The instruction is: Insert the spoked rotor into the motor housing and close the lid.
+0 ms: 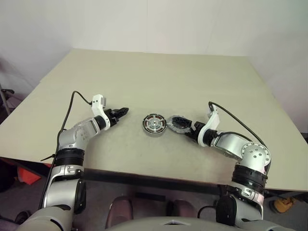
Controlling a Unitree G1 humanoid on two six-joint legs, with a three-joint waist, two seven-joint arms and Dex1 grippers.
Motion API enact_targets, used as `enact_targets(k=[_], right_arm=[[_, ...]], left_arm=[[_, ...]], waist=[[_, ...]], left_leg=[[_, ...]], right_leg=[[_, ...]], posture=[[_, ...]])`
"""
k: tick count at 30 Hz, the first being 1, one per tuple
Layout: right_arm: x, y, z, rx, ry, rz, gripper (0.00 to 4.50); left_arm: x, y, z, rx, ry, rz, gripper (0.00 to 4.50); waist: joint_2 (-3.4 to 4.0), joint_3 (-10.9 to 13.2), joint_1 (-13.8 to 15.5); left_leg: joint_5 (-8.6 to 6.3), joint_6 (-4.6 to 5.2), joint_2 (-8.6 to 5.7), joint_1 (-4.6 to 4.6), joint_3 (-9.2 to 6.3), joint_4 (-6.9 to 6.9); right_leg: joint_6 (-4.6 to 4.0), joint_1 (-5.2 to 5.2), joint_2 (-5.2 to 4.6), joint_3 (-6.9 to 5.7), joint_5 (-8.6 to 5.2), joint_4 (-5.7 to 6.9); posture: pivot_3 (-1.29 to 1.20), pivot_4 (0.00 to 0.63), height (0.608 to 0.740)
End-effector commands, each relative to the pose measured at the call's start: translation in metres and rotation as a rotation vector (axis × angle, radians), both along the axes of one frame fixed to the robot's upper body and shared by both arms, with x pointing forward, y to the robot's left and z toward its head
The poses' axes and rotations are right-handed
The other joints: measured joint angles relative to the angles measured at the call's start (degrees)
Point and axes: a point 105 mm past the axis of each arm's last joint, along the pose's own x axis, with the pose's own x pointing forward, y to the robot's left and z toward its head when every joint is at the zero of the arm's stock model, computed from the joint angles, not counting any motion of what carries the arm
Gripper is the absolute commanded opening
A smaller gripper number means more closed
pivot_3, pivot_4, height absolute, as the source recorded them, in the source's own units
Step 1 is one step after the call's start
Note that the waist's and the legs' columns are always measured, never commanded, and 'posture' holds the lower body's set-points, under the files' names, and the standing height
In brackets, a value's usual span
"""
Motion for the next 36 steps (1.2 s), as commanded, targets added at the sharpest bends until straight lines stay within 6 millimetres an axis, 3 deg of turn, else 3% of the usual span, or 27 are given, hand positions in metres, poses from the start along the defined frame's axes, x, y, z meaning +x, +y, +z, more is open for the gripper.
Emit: enact_targets(k=[1, 7, 13, 17, 23, 26, 29, 36], right_arm=[[0.000, 0.022, 0.040, 0.042, -0.162, 0.124, 4.49], [-0.011, 0.051, 0.055, 0.034, -0.247, 0.280, 4.49], [-0.012, 0.069, 0.055, -0.013, -0.278, 0.352, 4.49], [-0.008, 0.065, 0.062, -0.097, -0.362, 0.354, 4.49], [0.011, 0.052, 0.070, -0.537, -0.687, 0.344, 4.49], [0.018, 0.051, 0.060, -0.656, -0.762, 0.377, 4.49], [0.026, 0.053, 0.051, -0.673, -0.774, 0.392, 4.49], [0.051, 0.051, 0.050, -0.626, -0.755, 0.297, 4.49]], left_arm=[[0.005, 0.001, 0.015, 0.018, -0.055, -0.001, 2.74], [0.005, 0.000, 0.013, 0.019, -0.051, 0.000, 2.74], [0.004, 0.002, 0.014, 0.018, -0.057, 0.007, 2.74], [0.003, 0.005, 0.014, 0.017, -0.057, 0.013, 2.74], [0.004, 0.002, 0.014, 0.014, -0.060, 0.011, 2.74], [0.005, 0.000, 0.014, 0.012, -0.063, 0.010, 2.74], [0.006, 0.000, 0.015, 0.011, -0.067, 0.010, 2.74], [0.006, 0.000, 0.015, 0.009, -0.074, 0.017, 2.74]], waist=[[0.00, 0.0, 0.0], [0.00, 0.0, 0.2], [0.00, 0.0, 0.2], [0.00, 0.0, 0.4], [-0.01, 0.0, 0.5], [-0.01, 0.0, 0.4], [-0.01, 0.0, 0.3], [-0.01, 0.0, 0.1]], left_leg=[[0.00, 0.00, 0.00, 0.00, 0.00, 0.00], [-0.01, 0.01, 0.02, -0.09, -0.01, 0.00], [-0.01, 0.01, 0.03, -0.08, -0.02, 0.00], [-0.01, 0.01, 0.02, -0.10, -0.02, 0.01], [-0.01, 0.01, 0.04, -0.17, -0.05, 0.02], [0.00, 0.01, 0.04, -0.18, -0.05, 0.02], [-0.01, 0.02, 0.03, -0.20, -0.05, 0.04], [-0.01, 0.06, 0.03, -0.37, -0.05, 0.20]], right_leg=[[0.02, -0.01, 0.01, 0.00, -0.01, 0.01], [-0.09, -0.01, 0.00, -0.09, 0.13, -0.03], [-0.15, -0.01, 0.00, -0.11, 0.09, -0.02], [-0.14, 0.00, -0.03, -0.10, 0.10, -0.03], [0.05, -0.02, -0.01, -0.16, 0.19, -0.06], [0.09, -0.05, 0.00, -0.18, 0.12, -0.04], [-0.16, -0.05, 0.00, -0.17, 0.09, -0.03], [-0.31, -0.16, 0.00, -0.20, 0.17, 0.03]], posture=[[0.00, 0.000, 0.740], [0.00, 0.000, 0.740], [0.00, 0.000, 0.740], [0.00, 0.000, 0.740], [0.00, 0.000, 0.740], [0.00, 0.000, 0.740], [0.00, 0.000, 0.740], [0.00, 0.000, 0.740]])
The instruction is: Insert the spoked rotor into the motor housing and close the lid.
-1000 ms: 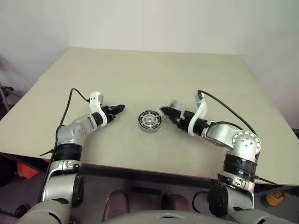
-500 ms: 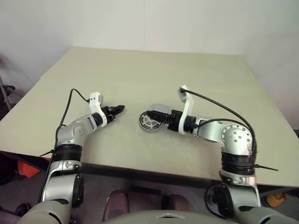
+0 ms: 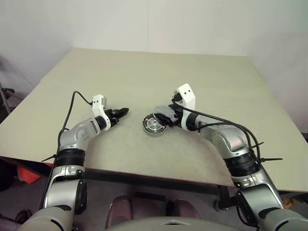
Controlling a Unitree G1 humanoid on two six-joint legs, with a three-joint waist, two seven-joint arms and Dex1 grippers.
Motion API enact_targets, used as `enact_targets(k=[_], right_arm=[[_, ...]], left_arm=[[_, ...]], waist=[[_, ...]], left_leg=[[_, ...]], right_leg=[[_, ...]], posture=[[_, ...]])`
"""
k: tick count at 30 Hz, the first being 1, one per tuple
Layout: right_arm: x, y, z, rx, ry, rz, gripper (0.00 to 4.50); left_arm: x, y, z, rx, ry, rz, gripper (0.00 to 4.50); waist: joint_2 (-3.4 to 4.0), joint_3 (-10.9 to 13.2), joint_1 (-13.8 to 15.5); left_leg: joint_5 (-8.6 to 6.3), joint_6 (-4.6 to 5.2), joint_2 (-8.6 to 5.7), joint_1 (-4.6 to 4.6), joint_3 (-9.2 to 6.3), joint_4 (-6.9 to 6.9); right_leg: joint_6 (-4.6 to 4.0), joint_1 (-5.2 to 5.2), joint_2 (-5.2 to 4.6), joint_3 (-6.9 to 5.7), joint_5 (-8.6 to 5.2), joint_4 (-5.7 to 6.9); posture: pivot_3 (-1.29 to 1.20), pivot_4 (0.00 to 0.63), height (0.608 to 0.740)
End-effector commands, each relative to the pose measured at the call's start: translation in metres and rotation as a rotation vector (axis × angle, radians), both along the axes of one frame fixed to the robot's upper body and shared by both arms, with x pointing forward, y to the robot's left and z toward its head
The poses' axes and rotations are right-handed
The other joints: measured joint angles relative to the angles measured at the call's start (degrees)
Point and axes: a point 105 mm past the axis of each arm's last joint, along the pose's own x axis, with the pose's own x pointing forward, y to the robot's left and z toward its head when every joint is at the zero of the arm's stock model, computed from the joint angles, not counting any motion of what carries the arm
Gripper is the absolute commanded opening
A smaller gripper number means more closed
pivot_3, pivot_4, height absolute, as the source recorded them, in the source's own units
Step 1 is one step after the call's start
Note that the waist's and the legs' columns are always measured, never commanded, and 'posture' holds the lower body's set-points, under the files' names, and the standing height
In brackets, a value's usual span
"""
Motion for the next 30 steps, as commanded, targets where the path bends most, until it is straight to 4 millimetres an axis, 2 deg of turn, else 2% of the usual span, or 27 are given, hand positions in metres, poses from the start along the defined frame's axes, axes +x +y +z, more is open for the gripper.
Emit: enact_targets(k=[1, 24, 30], right_arm=[[0.012, -0.004, 0.019, 0.039, -0.068, -0.033, 4.49], [0.018, -0.011, -0.023, 0.008, 0.041, -0.087, 4.49], [0.018, -0.011, -0.026, 0.009, 0.046, -0.082, 4.49]], left_arm=[[0.005, 0.002, 0.015, -0.001, -0.060, 0.010, 2.74], [0.003, 0.004, 0.016, 0.002, -0.062, 0.017, 2.74], [0.003, 0.004, 0.015, 0.002, -0.060, 0.019, 2.74]], waist=[[0.00, 0.0, 0.0], [0.00, 0.0, 0.0], [0.00, 0.0, 0.0]], left_leg=[[0.00, 0.00, 0.00, 0.00, 0.00, 0.01], [-0.01, 0.08, 0.01, 0.01, 0.00, 0.04], [0.00, 0.09, 0.01, 0.02, 0.00, 0.04]], right_leg=[[-0.01, 0.00, 0.00, 0.00, 0.00, 0.00], [-0.05, 0.01, 0.00, -0.04, 0.02, 0.01], [-0.06, 0.01, 0.01, -0.05, 0.03, 0.01]], posture=[[0.00, 0.000, 0.740], [0.00, 0.000, 0.740], [0.00, 0.000, 0.740]])
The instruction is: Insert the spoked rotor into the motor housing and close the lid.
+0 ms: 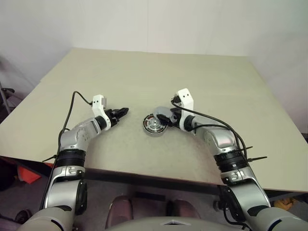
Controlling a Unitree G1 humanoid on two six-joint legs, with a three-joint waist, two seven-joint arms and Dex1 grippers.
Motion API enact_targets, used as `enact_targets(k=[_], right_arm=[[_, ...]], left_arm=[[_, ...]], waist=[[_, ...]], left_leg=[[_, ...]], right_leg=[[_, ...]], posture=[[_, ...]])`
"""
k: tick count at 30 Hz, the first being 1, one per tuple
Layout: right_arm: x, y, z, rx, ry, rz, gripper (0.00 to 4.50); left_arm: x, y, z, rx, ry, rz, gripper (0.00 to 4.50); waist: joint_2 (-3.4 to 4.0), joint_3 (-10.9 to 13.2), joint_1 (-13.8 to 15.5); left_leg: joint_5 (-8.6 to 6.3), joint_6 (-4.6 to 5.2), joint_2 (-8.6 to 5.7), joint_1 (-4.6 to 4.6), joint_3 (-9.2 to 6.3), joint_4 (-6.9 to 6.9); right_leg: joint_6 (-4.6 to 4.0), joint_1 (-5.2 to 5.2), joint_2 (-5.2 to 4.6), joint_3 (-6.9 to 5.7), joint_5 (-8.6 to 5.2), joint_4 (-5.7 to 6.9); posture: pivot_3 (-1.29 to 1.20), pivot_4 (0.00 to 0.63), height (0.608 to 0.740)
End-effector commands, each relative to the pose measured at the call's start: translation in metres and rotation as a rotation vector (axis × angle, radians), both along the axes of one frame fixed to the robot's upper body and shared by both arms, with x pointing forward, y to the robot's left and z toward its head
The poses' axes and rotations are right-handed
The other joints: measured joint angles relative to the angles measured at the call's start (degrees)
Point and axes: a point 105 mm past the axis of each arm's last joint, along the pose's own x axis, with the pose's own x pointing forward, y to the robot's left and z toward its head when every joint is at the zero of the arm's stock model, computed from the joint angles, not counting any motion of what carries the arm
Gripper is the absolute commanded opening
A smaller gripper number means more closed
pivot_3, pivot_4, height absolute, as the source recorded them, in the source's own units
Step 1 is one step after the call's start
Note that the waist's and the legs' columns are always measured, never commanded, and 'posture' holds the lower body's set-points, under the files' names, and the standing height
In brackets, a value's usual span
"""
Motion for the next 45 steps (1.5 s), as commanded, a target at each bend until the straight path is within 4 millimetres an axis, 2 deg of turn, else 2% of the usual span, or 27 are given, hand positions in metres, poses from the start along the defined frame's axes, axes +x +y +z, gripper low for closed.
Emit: enact_targets(k=[1, 6, 12, 16, 26, 35, 45], right_arm=[[0.003, 0.000, 0.009, 0.021, -0.036, 0.000, 4.49], [0.002, 0.000, 0.010, 0.033, -0.031, 0.007, 2.94], [-0.004, 0.005, 0.025, 0.068, -0.081, 0.055, 2.94], [-0.016, 0.012, 0.036, 0.097, -0.130, 0.142, 2.94], [-0.032, 0.018, 0.029, 0.011, -0.192, 0.267, 2.94], [-0.057, 0.027, 0.022, -0.028, -0.213, 0.466, 2.94], [-0.059, 0.027, 0.015, -0.054, -0.201, 0.489, 2.94]], left_arm=[[0.003, 0.002, 0.016, -0.004, -0.059, 0.007, 2.74], [0.004, 0.003, 0.015, -0.003, -0.059, 0.010, 2.74], [0.004, 0.003, 0.015, -0.003, -0.058, 0.010, 2.74], [0.004, 0.003, 0.015, -0.002, -0.055, 0.008, 2.74], [0.003, 0.002, 0.013, 0.004, -0.051, 0.000, 2.74], [0.003, 0.003, 0.013, 0.011, -0.048, 0.002, 2.74], [0.003, 0.004, 0.013, 0.013, -0.048, 0.002, 2.74]], waist=[[0.00, 0.0, 0.0], [0.00, 0.0, 0.0], [0.00, 0.0, 0.0], [0.00, 0.0, 0.0], [0.00, 0.0, 0.0], [0.00, 0.0, 0.1], [-0.01, 0.0, 0.0]], left_leg=[[0.00, 0.00, 0.00, 0.00, 0.00, 0.00], [0.01, 0.02, 0.00, 0.00, 0.00, 0.00], [0.01, 0.04, 0.01, -0.01, 0.00, 0.00], [0.01, 0.06, 0.02, -0.01, 0.00, 0.00], [0.07, 0.19, 0.05, -0.02, 0.00, 0.01], [0.07, 0.31, 0.05, -0.04, 0.00, 0.02], [0.08, 0.40, 0.06, -0.04, 0.00, 0.04]], right_leg=[[0.00, 0.00, 0.00, 0.00, 0.00, 0.00], [-0.01, 0.00, 0.00, 0.00, 0.01, 0.00], [-0.01, 0.00, 0.00, -0.01, 0.00, -0.01], [-0.01, 0.00, 0.01, -0.03, 0.00, -0.01], [-0.03, 0.00, -0.01, -0.03, 0.01, 0.00], [-0.03, 0.00, -0.01, -0.05, 0.01, 0.00], [-0.04, 0.01, -0.02, -0.06, 0.02, 0.00]], posture=[[0.00, 0.000, 0.740], [0.00, 0.000, 0.740], [0.00, 0.000, 0.740], [0.00, 0.000, 0.740], [0.00, 0.000, 0.740], [0.00, 0.000, 0.740], [0.00, 0.000, 0.740]])
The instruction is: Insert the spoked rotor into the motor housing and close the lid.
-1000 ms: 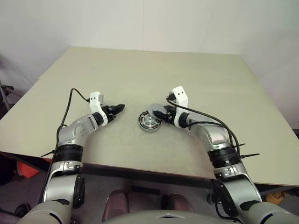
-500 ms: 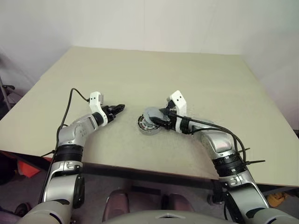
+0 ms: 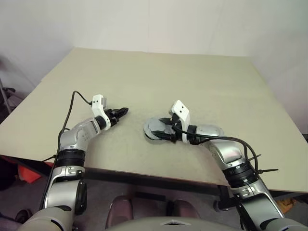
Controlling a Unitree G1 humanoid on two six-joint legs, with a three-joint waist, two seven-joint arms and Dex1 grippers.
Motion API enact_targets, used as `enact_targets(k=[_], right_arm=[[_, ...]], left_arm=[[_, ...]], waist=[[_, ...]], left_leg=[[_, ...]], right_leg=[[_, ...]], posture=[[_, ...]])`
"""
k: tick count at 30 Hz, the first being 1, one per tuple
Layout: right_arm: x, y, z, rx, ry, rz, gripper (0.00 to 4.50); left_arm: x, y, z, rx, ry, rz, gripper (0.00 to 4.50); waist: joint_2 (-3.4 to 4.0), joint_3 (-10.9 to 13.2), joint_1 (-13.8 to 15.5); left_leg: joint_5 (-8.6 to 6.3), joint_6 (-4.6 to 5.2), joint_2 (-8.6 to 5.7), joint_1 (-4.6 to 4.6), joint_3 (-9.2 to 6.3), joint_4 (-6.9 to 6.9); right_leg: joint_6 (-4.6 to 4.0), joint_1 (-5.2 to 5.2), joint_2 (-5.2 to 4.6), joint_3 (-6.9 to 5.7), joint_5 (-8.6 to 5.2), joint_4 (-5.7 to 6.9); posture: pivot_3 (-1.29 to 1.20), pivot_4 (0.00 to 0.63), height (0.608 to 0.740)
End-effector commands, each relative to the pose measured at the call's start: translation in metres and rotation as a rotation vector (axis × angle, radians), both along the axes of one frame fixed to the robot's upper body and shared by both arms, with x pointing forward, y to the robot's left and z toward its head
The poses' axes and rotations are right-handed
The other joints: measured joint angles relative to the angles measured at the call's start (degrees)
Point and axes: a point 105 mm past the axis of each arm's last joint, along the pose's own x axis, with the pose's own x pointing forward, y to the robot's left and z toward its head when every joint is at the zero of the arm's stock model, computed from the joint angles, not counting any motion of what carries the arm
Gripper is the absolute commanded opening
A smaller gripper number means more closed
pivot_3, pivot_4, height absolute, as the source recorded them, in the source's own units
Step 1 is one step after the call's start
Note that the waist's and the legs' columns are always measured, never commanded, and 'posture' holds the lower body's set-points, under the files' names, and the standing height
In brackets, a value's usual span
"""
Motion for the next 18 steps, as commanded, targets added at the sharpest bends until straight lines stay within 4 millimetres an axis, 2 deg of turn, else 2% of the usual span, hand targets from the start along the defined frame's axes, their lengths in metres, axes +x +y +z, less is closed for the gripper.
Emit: enact_targets(k=[1, 18], right_arm=[[-0.001, 0.006, 0.012, 0.010, -0.060, 0.036, 2.94], [0.005, -0.002, -0.012, -0.076, -0.010, -0.005, 2.94]], left_arm=[[0.003, 0.003, 0.013, 0.009, -0.048, 0.001, 2.74], [0.002, 0.004, 0.014, 0.009, -0.051, 0.006, 2.74]], waist=[[0.00, 0.0, 0.0], [-0.04, 0.0, -0.1]], left_leg=[[0.00, 0.00, 0.00, 0.00, 0.00, 0.00], [0.00, 0.02, 0.02, 0.17, 0.00, 0.01]], right_leg=[[0.00, 0.00, 0.00, 0.00, 0.00, 0.00], [-0.02, 0.17, 0.00, 0.00, 0.01, 0.01]], posture=[[0.00, 0.000, 0.740], [0.00, 0.000, 0.740]])
